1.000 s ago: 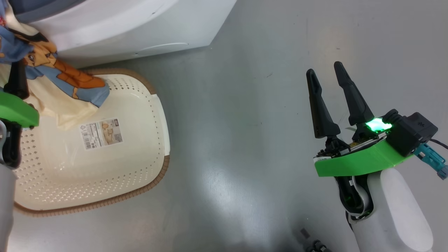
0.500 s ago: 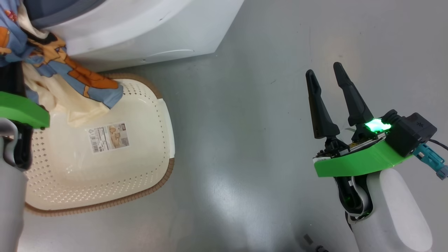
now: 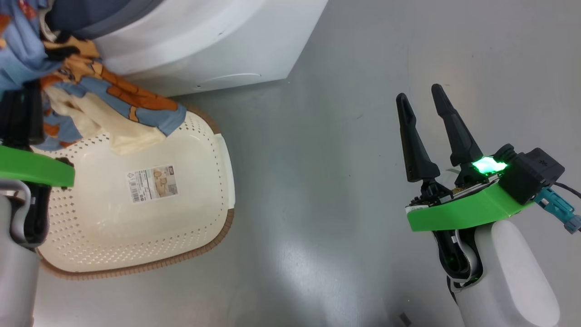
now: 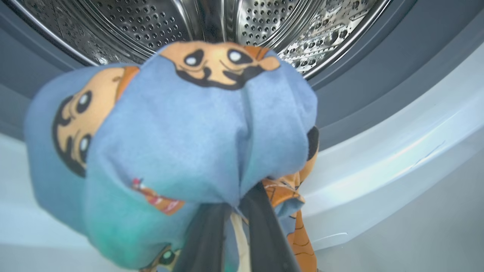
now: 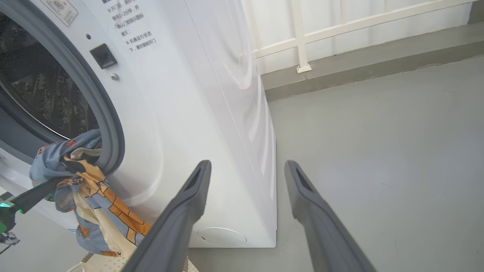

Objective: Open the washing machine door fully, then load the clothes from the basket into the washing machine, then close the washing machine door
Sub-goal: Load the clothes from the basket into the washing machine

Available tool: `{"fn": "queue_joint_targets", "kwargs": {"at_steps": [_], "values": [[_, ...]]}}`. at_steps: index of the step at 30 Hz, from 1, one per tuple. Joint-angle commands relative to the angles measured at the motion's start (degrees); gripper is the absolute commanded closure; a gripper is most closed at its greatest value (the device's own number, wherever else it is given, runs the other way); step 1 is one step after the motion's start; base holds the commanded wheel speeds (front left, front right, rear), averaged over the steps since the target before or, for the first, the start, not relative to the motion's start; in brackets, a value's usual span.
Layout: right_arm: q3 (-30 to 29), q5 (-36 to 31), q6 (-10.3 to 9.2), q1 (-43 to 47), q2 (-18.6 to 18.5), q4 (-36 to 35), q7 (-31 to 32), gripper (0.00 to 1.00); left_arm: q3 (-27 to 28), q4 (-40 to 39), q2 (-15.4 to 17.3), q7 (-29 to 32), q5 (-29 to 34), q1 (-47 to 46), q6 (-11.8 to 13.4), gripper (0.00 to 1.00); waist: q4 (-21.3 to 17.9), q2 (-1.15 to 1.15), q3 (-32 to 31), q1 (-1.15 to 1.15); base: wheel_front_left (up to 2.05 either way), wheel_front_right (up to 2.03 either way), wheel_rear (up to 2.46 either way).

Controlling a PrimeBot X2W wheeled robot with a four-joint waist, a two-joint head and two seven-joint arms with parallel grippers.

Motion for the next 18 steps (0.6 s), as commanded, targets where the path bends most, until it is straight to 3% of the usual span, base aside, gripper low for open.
{"fn": "queue_joint_targets", "kwargs": {"at_steps": [1, 9, 18], "values": [[1.25, 0.5, 0.52, 1.77, 0.46, -1.04, -0.26, 0.0, 2.86, -3.28, 2.6, -0.53, -0.01, 1.37, -0.18, 1.0, 0.33, 0.0, -0.52, 0.0, 0.0, 0.0, 0.0], [1.78, 0.51, 0.52, 2.26, 0.47, -0.87, -0.26, 0.0, 4.46, -10.32, 3.06, -0.53, 1.46, -1.03, -0.18, 1.0, 0.52, 0.0, -1.07, 0.0, 0.0, 0.0, 0.0], [2.49, 1.31, 0.52, 1.86, 0.47, -1.4, -0.26, 0.0, 0.92, -0.81, 4.49, 0.0, 2.15, -15.48, -0.18, 1.0, -1.94, 0.0, 2.72, 0.0, 0.0, 0.0, 0.0]]}}
